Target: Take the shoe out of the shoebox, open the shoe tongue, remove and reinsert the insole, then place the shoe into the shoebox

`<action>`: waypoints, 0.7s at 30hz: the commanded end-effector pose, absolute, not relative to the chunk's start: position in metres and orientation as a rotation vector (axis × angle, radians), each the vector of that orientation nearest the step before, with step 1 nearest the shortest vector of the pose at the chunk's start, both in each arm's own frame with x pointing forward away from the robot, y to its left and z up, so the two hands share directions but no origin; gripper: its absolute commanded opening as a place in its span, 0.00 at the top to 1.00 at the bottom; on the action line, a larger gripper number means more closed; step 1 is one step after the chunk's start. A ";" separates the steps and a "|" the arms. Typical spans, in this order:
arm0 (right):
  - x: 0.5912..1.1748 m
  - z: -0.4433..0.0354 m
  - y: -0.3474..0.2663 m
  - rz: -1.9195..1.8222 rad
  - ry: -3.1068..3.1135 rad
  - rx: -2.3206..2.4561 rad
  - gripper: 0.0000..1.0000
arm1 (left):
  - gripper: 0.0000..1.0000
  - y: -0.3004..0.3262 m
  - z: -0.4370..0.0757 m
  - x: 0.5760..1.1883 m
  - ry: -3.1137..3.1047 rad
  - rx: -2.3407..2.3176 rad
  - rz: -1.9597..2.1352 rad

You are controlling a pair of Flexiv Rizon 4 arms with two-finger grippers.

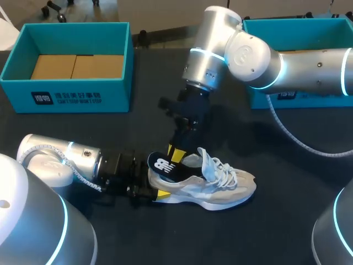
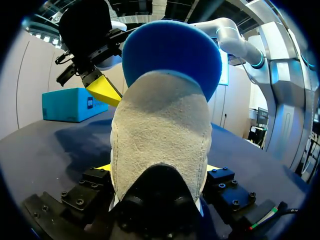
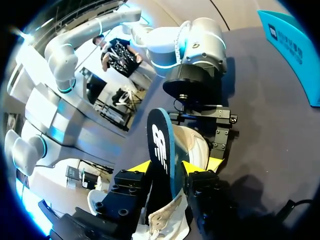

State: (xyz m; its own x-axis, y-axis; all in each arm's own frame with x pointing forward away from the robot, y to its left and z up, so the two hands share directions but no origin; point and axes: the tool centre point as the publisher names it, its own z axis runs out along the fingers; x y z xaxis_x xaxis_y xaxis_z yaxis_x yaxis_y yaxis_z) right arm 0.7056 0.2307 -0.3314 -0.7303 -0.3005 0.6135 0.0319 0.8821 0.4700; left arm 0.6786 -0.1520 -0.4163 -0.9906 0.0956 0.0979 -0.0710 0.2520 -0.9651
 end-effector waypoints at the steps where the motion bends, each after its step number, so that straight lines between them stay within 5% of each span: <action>1: 0.705 -0.334 0.234 -0.585 -2.312 0.185 0.65 | 1.00 -0.152 -0.418 0.681 -2.376 -0.023 1.839; 21: 0.691 -0.342 0.233 -0.597 -2.274 0.163 0.66 | 1.00 -0.152 -0.418 0.681 -2.376 -0.023 1.839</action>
State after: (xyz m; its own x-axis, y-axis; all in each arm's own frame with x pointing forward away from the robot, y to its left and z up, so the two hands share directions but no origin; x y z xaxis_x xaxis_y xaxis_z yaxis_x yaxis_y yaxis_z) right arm 0.6931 0.2328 -0.3406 -0.6977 -0.2938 0.6533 0.0629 0.8834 0.4644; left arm 0.6786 -0.1521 -0.4163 -0.9906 0.0956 0.0979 -0.0710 0.2520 -0.9651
